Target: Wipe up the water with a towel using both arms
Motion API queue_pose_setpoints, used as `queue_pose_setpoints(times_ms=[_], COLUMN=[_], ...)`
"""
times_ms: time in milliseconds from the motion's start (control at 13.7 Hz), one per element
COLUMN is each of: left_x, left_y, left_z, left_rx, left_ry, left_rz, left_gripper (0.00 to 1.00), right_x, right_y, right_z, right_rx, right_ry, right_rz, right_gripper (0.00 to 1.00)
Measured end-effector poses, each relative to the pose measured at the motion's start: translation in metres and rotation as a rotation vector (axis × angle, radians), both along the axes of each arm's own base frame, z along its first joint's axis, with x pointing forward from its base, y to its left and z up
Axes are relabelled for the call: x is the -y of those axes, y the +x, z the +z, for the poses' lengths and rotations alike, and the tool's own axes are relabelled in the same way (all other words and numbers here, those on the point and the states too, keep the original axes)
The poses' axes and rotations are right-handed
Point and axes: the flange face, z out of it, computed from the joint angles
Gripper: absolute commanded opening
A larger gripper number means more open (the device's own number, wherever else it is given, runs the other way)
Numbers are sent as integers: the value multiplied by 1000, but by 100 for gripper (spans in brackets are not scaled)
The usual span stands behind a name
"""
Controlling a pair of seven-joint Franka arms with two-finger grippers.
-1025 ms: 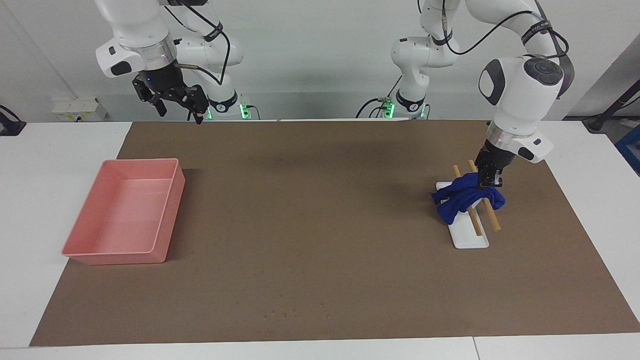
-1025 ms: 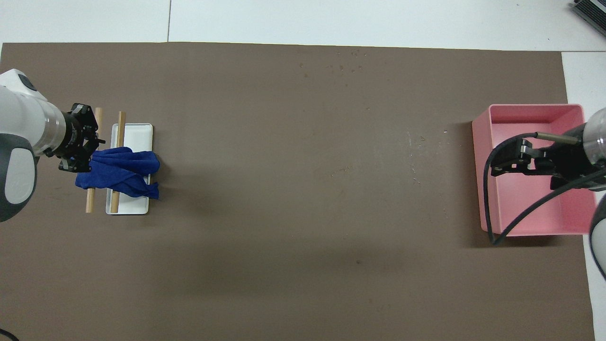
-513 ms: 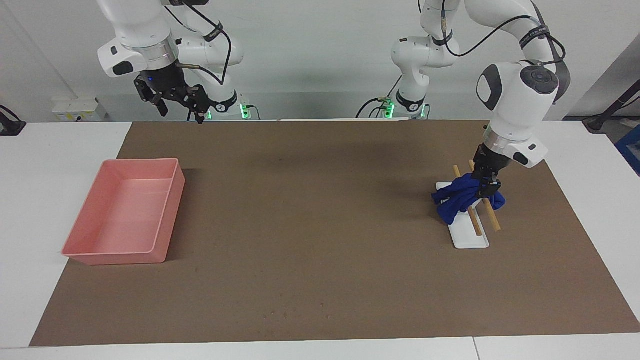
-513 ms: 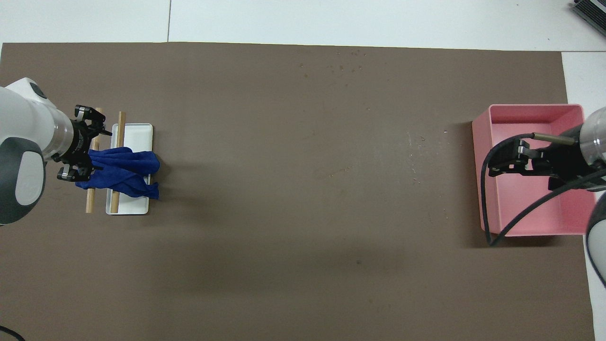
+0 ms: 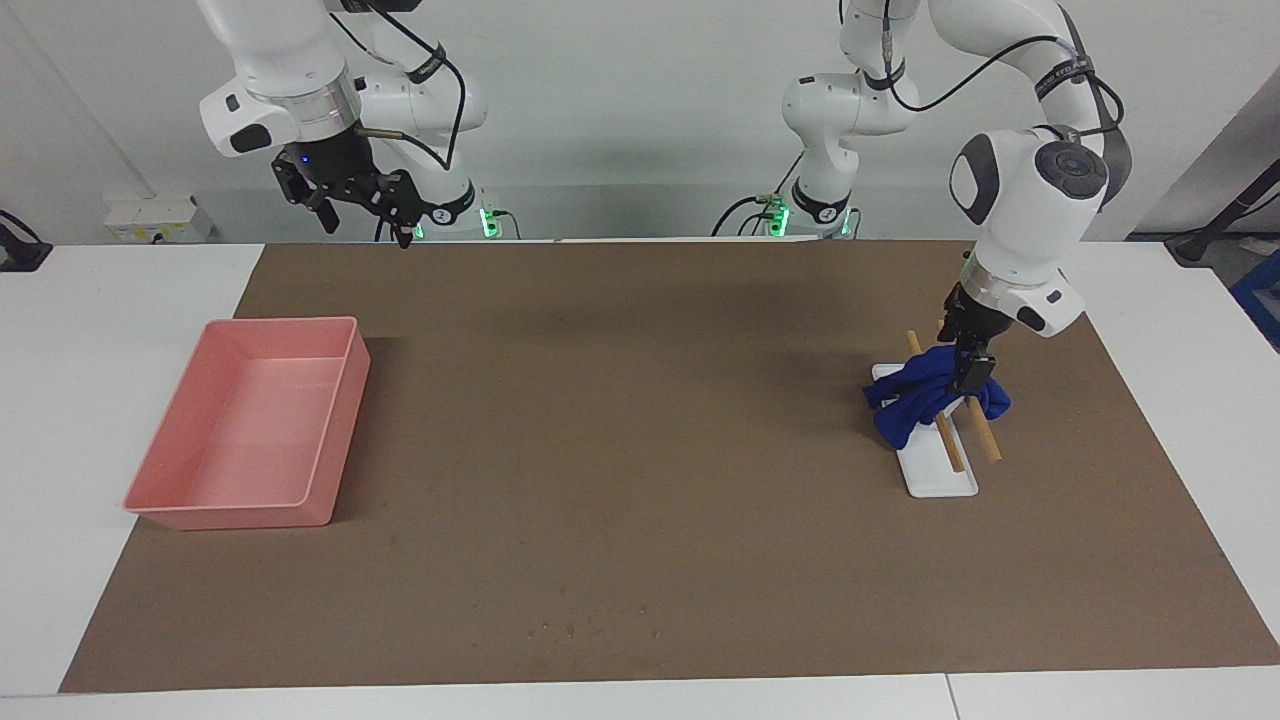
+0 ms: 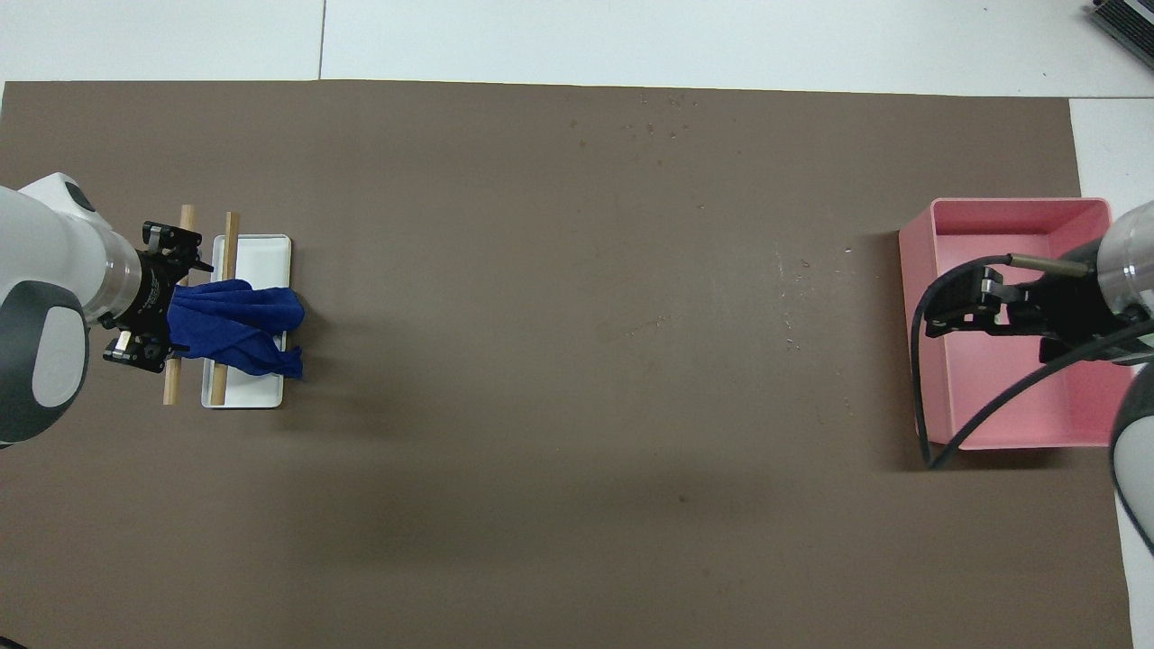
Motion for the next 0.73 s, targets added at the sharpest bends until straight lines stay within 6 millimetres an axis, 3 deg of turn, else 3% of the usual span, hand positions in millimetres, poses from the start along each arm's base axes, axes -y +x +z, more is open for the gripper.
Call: queue_pose_setpoints(times_ms=[293,513,732], left_x=[-5,-20,-21], left_y=[2,0,-5], left_z=[-1,-17,-25], left_rx=[24,70,89], left_ry=[-1,-2,-4], left_rz=[-6,-18,-26], left_gripper=[100,100,100], right_x=[0,-1,-1], right_y=[0,0,0], right_z=[-2,-2,-2], right_rx=[-3,-4,-5], right_ry=[0,0,0], right_rz=[1,1,1], right_gripper=[100,100,100])
